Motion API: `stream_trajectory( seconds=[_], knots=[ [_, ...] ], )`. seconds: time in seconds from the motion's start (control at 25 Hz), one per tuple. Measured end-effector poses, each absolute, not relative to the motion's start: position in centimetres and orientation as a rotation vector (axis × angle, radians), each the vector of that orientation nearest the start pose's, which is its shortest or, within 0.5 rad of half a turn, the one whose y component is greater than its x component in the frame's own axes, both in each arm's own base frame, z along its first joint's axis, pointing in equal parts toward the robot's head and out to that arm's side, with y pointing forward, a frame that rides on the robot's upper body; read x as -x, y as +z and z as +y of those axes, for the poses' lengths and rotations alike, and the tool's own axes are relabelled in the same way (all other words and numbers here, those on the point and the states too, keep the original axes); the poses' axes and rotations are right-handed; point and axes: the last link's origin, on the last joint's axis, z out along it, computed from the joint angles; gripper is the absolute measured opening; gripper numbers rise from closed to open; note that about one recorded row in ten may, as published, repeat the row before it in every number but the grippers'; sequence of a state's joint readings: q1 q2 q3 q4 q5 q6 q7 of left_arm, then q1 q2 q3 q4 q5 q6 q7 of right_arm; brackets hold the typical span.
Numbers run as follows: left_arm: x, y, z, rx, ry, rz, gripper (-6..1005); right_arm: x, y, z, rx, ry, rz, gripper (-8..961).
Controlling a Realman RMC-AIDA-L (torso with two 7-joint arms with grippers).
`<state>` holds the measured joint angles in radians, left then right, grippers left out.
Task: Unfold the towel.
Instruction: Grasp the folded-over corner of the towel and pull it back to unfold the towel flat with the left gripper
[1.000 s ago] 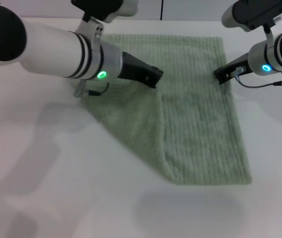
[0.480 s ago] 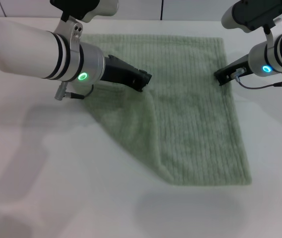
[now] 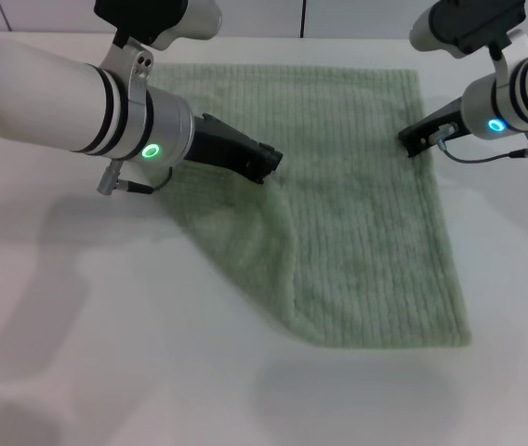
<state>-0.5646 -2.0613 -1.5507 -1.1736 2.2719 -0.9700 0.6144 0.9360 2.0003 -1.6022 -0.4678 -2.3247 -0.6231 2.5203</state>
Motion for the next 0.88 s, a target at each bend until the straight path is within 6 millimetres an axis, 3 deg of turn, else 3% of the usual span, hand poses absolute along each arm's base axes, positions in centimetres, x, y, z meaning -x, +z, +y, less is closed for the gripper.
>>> stream_trajectory(
  seconds=[0.88],
  knots=[
    [16.9,-2.7,38.0,2.568,-0.115,-0.916,98,-21.9,-5.7,45.4,2.312,-0.269,0.833,25]
  ],
)
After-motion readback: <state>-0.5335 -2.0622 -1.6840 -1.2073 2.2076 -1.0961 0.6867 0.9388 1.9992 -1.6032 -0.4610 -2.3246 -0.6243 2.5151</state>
